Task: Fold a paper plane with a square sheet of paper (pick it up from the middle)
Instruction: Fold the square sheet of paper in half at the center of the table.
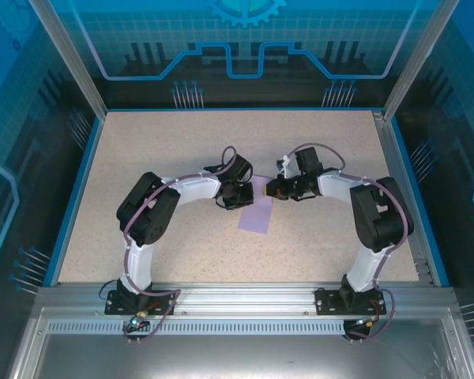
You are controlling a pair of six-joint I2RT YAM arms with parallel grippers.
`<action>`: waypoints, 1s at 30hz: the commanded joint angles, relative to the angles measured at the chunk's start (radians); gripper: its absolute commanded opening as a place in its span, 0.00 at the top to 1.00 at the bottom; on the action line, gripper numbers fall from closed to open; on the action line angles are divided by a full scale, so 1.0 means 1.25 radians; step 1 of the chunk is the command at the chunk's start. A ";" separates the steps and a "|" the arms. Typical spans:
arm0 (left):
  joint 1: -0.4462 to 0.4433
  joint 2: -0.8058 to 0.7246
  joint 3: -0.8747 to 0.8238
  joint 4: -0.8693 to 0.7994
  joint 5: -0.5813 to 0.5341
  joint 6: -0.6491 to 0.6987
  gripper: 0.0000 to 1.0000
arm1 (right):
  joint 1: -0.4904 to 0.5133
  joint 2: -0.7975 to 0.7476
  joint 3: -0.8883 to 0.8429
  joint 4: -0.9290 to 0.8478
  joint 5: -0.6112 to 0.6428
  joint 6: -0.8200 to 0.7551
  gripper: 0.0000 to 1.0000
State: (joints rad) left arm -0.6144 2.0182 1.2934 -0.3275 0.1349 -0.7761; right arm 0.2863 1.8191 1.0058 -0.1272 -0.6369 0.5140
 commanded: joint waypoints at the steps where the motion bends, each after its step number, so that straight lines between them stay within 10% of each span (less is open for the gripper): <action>1: -0.003 0.045 -0.033 -0.040 0.004 0.008 1.00 | -0.016 0.035 0.020 -0.026 -0.021 -0.022 0.99; 30: -0.004 0.050 -0.038 -0.048 -0.002 0.012 1.00 | -0.052 0.062 0.044 -0.034 -0.047 -0.052 0.97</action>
State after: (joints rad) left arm -0.6144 2.0186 1.2930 -0.3271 0.1349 -0.7757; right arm 0.2535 1.9270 1.0164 -0.1532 -0.6662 0.4473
